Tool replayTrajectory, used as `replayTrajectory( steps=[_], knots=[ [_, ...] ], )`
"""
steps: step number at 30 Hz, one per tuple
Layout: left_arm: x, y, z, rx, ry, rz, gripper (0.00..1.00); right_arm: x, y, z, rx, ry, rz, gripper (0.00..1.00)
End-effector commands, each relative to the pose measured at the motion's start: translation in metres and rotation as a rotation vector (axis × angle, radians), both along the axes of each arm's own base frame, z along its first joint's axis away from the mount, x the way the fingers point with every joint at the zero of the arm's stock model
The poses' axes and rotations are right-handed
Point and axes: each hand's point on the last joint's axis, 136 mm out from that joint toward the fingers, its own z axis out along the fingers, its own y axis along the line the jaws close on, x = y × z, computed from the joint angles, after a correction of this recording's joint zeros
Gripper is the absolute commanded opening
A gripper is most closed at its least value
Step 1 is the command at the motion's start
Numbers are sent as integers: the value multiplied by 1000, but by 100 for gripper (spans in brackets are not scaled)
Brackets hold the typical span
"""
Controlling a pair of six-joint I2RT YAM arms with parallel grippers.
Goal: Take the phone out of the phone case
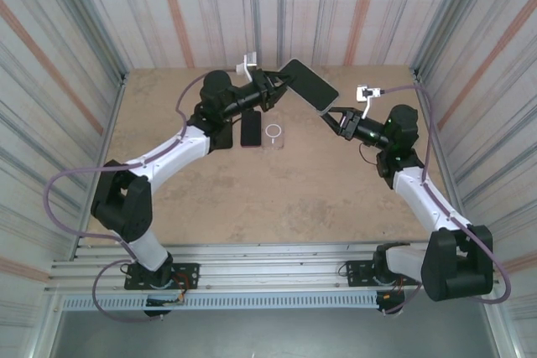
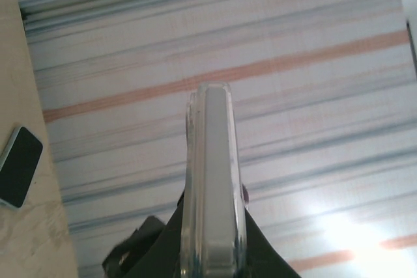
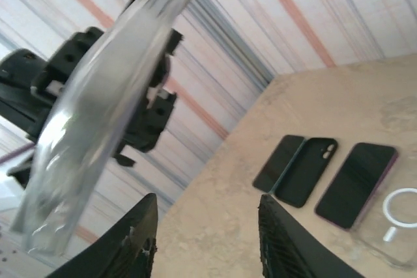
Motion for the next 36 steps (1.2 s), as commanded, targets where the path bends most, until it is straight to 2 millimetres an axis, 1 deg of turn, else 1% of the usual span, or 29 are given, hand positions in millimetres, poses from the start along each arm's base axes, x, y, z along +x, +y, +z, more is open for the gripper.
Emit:
replayTrajectory(
  steps=[1, 4, 7, 9, 11, 13, 17, 19, 22, 25, 31, 36],
  knots=[
    [-25, 17, 53, 42, -244, -83, 0, -10, 0, 3, -120, -81, 66, 50],
    [-27, 24, 52, 134, -372, -117, 0, -20, 0, 7, -160, -149, 139, 54],
    [-29, 31, 46, 226, -507, -156, 0, -38, 9, 6, -215, -216, 259, 57],
    [-31, 34, 47, 241, -593, -193, 0, -47, 14, 4, -243, -254, 324, 59],
    [-32, 37, 49, 245, -658, -226, 0, -49, 19, -2, -283, -286, 359, 59],
    [-37, 39, 51, 243, -712, -274, 0, -46, 23, -4, -306, -303, 381, 59],
    [-49, 38, 49, 253, -791, -358, 0, -44, 36, -3, -344, -335, 463, 54],
    [-53, 39, 48, 257, -832, -376, 0, -42, 41, -4, -358, -355, 493, 46],
    [-52, 40, 45, 276, -851, -383, 0, -46, 47, 1, -335, -382, 540, 40],
    [-50, 42, 39, 298, -845, -390, 0, -54, 54, 5, -324, -419, 583, 37],
    [-48, 43, 33, 311, -843, -388, 0, -59, 60, 8, -300, -423, 623, 33],
    [-48, 45, 35, 302, -833, -394, 0, -58, 63, 2, -316, -402, 637, 24]
  ],
)
